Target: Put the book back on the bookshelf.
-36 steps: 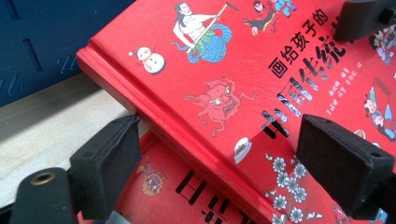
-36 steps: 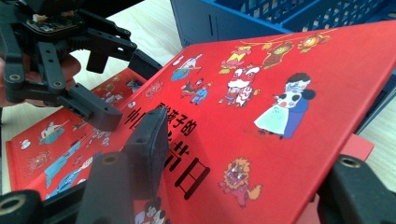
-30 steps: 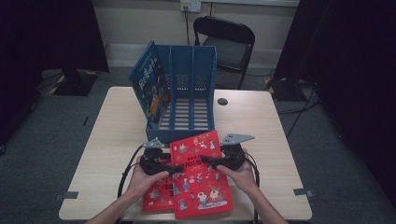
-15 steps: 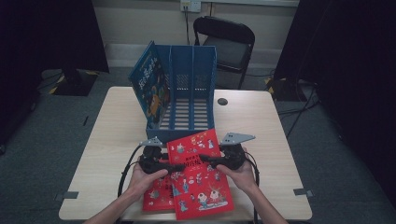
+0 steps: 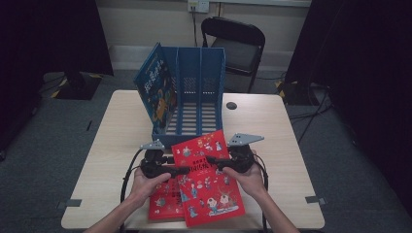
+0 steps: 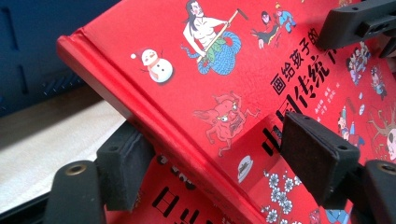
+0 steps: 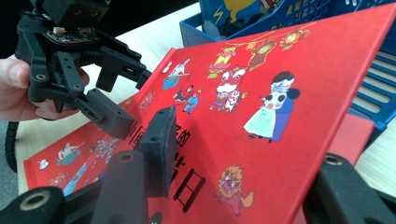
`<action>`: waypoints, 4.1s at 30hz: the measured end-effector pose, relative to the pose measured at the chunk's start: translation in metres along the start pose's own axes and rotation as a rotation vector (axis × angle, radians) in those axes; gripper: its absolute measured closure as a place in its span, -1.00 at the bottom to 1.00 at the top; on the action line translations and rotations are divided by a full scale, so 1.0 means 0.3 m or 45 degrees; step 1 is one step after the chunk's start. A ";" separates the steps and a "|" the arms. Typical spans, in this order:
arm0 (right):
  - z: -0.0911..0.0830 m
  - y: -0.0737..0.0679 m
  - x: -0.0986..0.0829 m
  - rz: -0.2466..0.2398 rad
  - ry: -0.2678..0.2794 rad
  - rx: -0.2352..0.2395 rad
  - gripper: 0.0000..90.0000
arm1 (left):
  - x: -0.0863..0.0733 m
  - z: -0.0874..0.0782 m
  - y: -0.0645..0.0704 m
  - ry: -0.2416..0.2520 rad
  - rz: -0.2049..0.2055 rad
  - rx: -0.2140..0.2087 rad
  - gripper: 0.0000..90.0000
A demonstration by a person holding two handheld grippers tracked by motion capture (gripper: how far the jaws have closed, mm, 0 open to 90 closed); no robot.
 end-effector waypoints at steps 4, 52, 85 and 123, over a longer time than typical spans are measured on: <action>-0.003 0.001 0.005 0.004 0.008 -0.001 0.13 | 0.010 -0.010 0.001 0.017 0.010 -0.003 -0.35; -0.030 -0.020 0.150 -0.115 0.146 0.066 0.30 | 0.101 -0.089 0.019 0.149 0.134 0.002 -0.11; -0.112 -0.052 0.214 -0.203 0.350 0.083 0.20 | 0.231 -0.165 0.165 0.303 0.328 -0.017 0.06; -0.190 -0.031 -0.063 -0.169 0.140 0.044 0.02 | 0.177 0.018 0.301 0.158 0.504 -0.139 0.29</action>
Point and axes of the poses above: each handheld gripper's, and its own axes: z roughly forward along the jaws, x roughly out of its top, y roughly to its right, the point moved 8 cm from there along z, roughly forward along the jaws, and after that the axes turned 12 degrees about -x, right-handed, at the moved point
